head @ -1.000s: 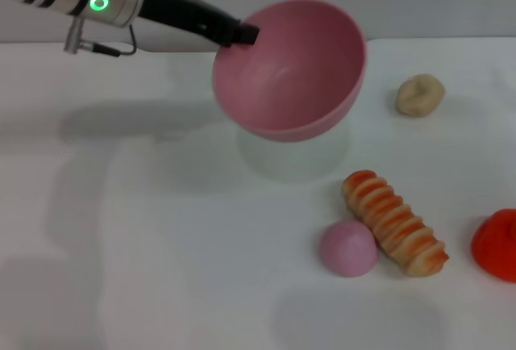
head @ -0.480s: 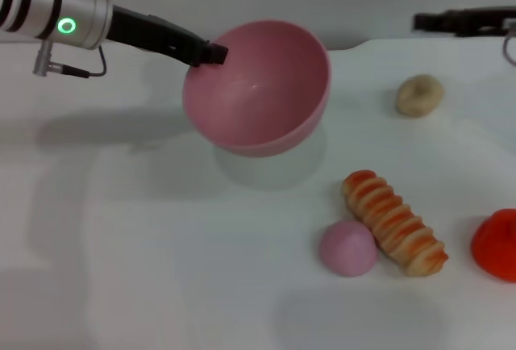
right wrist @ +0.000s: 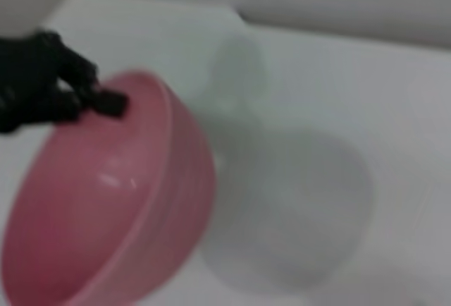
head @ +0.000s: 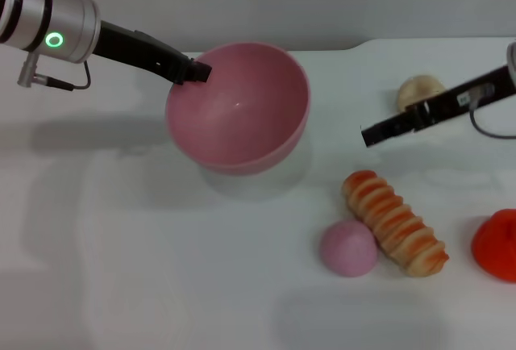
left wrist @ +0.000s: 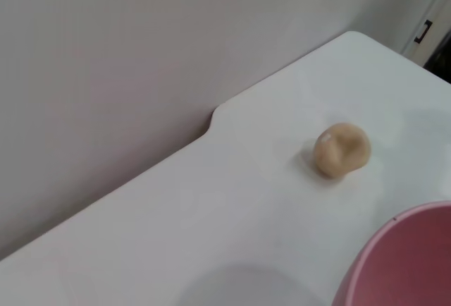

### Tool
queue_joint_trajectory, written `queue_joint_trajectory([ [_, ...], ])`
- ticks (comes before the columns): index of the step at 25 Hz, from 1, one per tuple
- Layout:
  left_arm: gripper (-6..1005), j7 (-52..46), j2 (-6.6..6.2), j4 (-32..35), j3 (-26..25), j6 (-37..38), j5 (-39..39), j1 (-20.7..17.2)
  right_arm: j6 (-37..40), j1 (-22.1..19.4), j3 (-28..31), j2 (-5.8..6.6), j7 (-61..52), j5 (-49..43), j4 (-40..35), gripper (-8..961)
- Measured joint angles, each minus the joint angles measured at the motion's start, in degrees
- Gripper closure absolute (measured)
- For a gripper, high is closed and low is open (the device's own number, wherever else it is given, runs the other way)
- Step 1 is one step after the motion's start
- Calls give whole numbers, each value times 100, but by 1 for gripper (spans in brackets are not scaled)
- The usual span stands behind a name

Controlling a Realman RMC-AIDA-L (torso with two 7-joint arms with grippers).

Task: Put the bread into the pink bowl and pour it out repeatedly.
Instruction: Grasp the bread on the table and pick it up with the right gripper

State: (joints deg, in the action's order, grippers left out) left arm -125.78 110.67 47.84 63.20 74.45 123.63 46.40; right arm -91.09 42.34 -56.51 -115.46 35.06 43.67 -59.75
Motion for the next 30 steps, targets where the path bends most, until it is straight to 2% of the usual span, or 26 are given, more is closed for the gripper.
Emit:
queue_joint_trajectory([
  [6,927,12,2,2,52,27,107,-13,-19,-38,-315,-131,-119,-66,162,282],
  [9,927,28,51,38,52,20,229,-3,81,14,-460,-199,-98,-97,514,282],
  [15,927,139,107,44,51,-35,242,-6,270,16,-584,-264,-58,-114,775,281],
  [22,927,174,119,47,57,-55,293,11,341,-15,-549,-249,-56,-134,765,281],
  [30,927,216,128,26,86,-50,294,41,250,-64,-548,-202,-295,-197,204,281],
])
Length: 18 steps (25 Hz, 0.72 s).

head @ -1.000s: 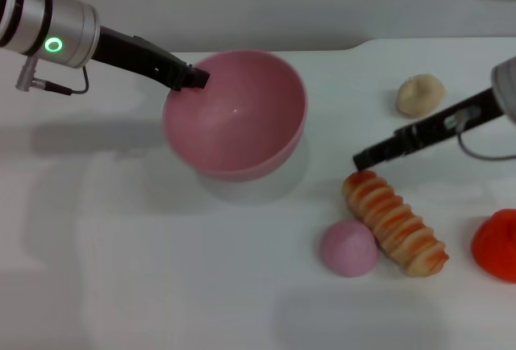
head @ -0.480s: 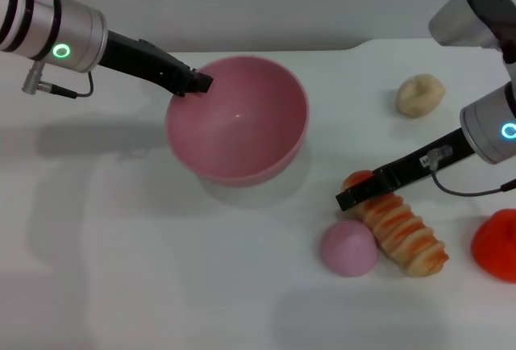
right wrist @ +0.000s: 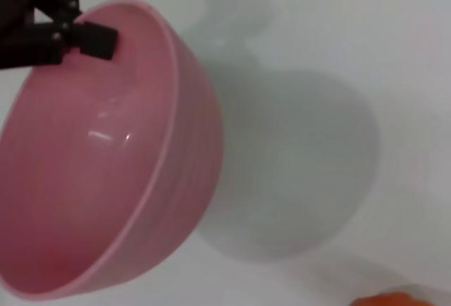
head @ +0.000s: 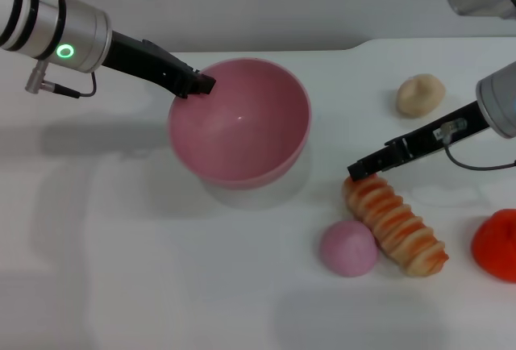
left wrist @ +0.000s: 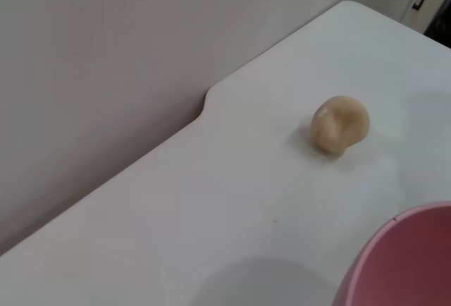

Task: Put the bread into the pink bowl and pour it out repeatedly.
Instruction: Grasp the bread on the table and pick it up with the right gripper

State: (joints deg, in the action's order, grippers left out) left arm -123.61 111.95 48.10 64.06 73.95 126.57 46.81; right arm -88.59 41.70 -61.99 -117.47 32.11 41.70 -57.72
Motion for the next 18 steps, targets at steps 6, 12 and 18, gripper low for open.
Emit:
queue_joint_trajectory([
  [6,927,2,2,-3,0,9,0,4,-76,22,-45,-13,-133,-159,32,281],
  [12,926,4,27,-15,1,-6,0,-14,-80,8,-57,-60,-135,-308,47,281],
  [18,926,4,71,-27,0,-10,-1,-33,-3,-28,-57,-65,-77,-312,223,282],
])
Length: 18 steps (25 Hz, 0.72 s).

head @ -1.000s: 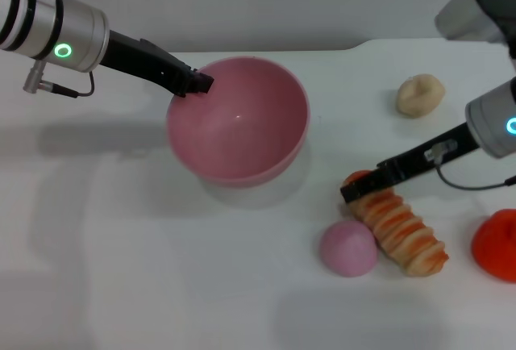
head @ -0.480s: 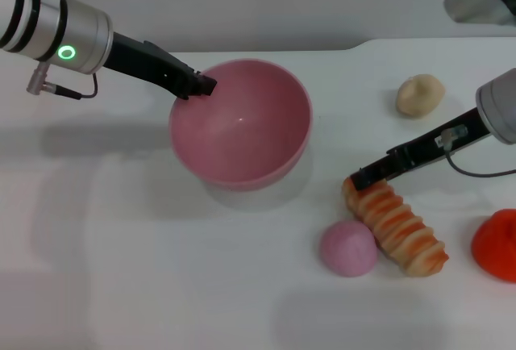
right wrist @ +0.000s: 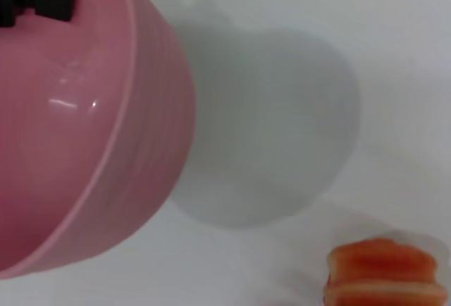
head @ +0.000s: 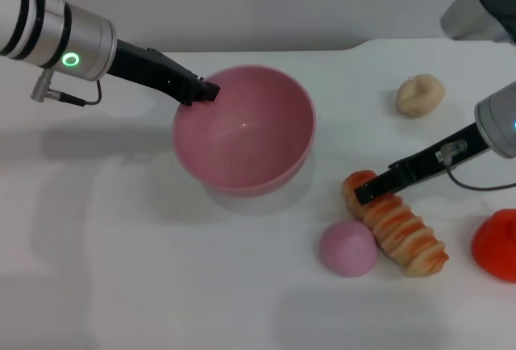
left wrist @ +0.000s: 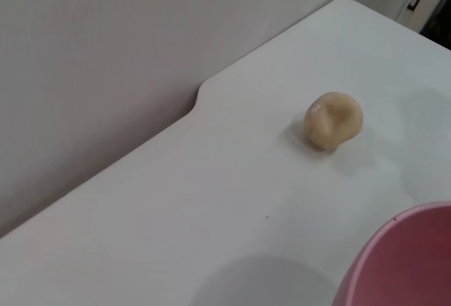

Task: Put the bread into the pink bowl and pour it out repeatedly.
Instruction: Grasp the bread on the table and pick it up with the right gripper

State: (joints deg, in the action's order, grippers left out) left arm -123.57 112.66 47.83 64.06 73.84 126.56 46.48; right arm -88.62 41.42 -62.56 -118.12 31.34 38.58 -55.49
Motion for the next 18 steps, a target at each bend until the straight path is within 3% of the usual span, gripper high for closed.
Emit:
queue_joint_trajectory([
  [18,926,0,51,-11,137,-26,9,-25,390,-205,56,-9,126,-614,328,283],
])
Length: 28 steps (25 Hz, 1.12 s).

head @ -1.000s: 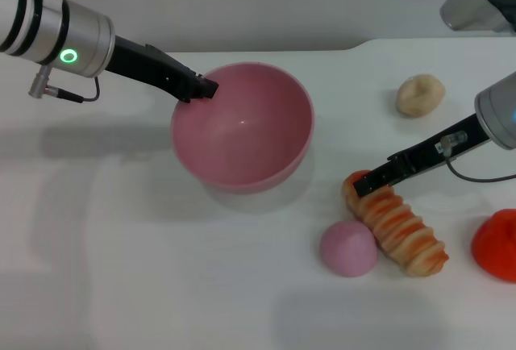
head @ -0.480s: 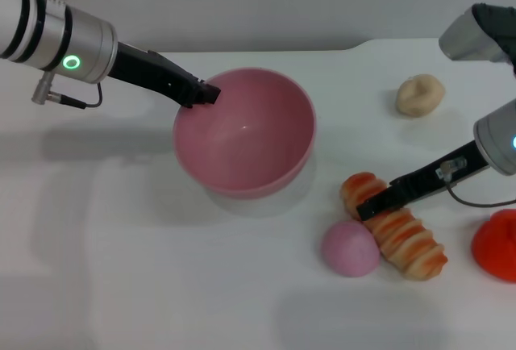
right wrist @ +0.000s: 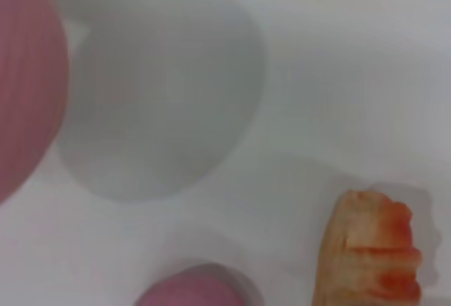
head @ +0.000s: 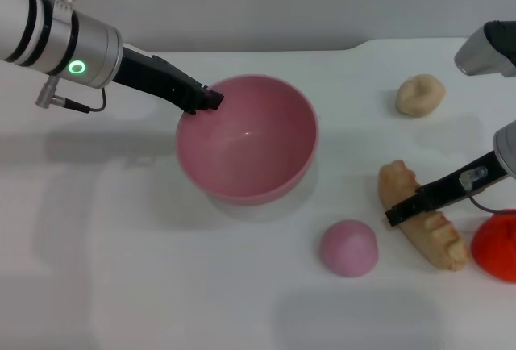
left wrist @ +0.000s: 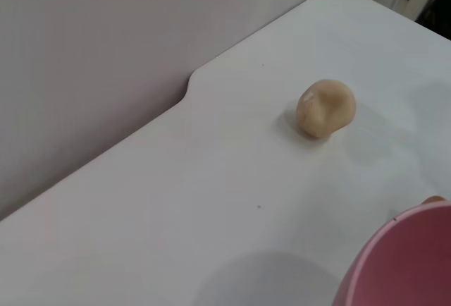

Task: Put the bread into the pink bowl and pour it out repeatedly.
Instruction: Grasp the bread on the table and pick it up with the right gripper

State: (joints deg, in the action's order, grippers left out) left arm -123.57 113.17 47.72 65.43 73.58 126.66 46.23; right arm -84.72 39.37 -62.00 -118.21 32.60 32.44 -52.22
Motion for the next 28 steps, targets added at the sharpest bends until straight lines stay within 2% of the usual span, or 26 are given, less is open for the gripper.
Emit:
queue_joint_trajectory([
  [10,925,0,3,0,4,-15,0,0,33,-37,-9,0,4,-28,-46,288],
  [15,925,0,3,0,5,-25,-1,-15,38,-241,-61,-33,83,6,-574,290],
  [21,925,0,2,0,4,-42,-1,-26,48,-360,-70,-54,100,17,-883,507],
  [28,925,0,-7,0,4,-88,-1,-25,107,-352,-68,-53,56,19,-882,598],
])
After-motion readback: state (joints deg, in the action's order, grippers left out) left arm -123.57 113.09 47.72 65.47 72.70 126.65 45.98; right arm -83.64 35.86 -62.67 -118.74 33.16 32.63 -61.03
